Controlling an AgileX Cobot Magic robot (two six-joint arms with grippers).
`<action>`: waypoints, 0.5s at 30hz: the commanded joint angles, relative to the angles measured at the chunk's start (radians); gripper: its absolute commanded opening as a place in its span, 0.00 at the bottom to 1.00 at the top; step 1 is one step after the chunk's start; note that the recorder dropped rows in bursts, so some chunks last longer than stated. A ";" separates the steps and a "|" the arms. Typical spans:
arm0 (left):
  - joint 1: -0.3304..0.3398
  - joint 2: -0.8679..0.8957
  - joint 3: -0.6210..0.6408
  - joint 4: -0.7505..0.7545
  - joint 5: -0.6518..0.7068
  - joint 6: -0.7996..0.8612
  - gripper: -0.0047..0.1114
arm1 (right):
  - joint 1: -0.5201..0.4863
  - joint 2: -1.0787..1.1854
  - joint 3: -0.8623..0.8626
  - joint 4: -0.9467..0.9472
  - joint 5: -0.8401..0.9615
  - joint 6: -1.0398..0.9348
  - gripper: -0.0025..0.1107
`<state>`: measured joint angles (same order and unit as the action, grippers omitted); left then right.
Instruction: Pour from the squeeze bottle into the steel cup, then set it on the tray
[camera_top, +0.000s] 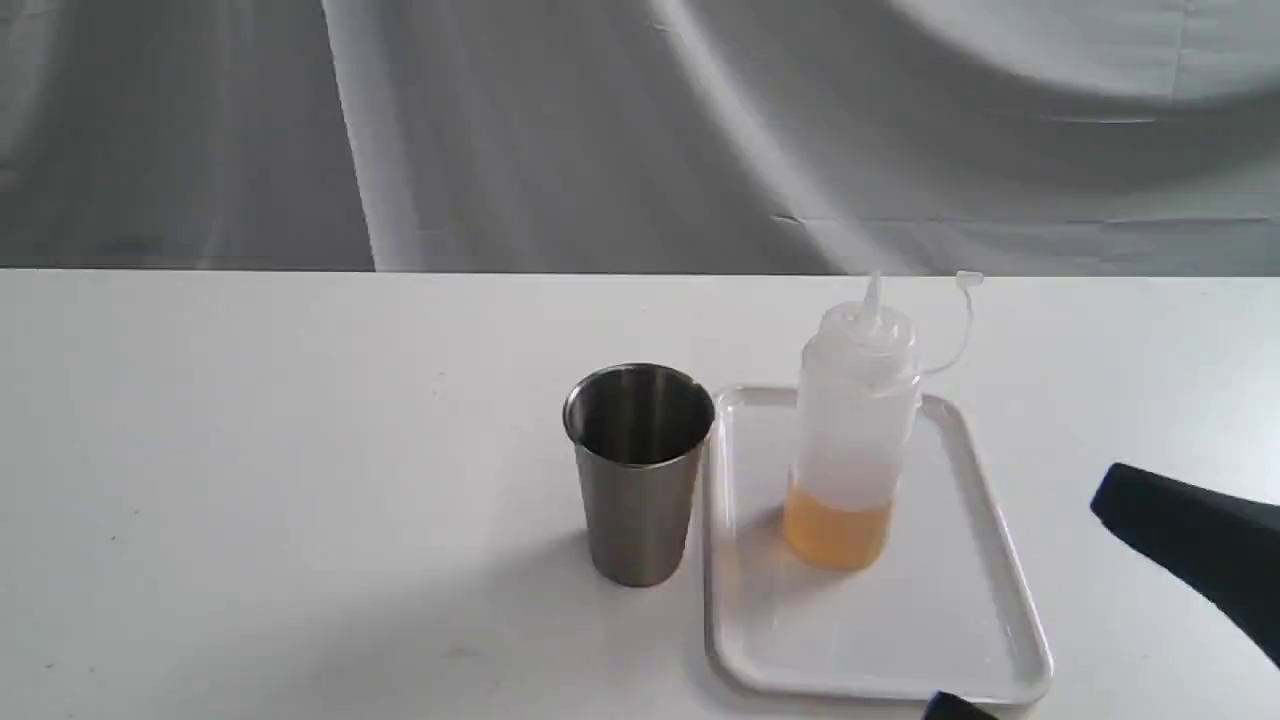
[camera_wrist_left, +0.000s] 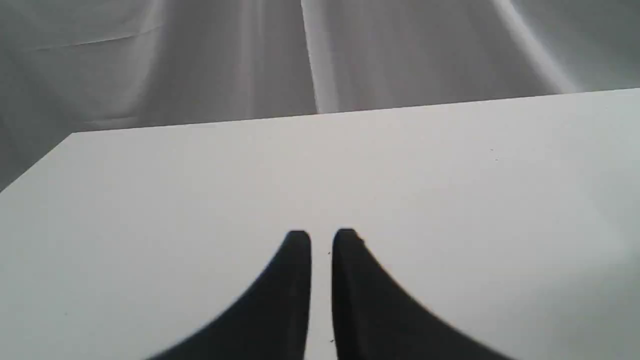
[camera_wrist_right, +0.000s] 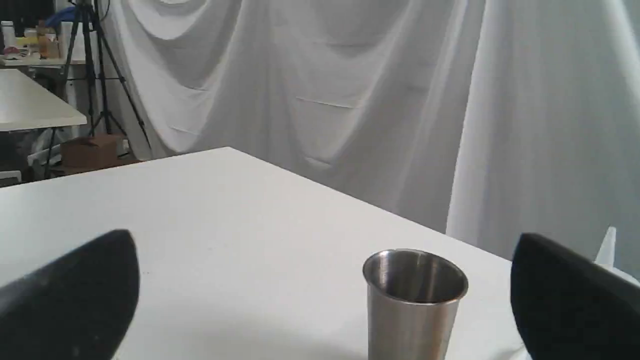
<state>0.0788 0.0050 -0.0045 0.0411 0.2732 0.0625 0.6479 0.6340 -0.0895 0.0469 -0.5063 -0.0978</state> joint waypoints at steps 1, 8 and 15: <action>-0.002 -0.005 0.004 0.002 -0.007 -0.002 0.11 | 0.003 -0.091 0.005 -0.047 0.097 0.003 0.95; -0.002 -0.005 0.004 0.002 -0.007 -0.002 0.11 | 0.003 -0.221 0.005 -0.130 0.066 0.233 0.95; -0.002 -0.005 0.004 0.002 -0.007 -0.002 0.11 | 0.003 -0.249 0.005 -0.107 0.160 0.304 0.95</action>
<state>0.0788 0.0050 -0.0045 0.0411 0.2732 0.0625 0.6479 0.3894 -0.0895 -0.0623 -0.3926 0.1857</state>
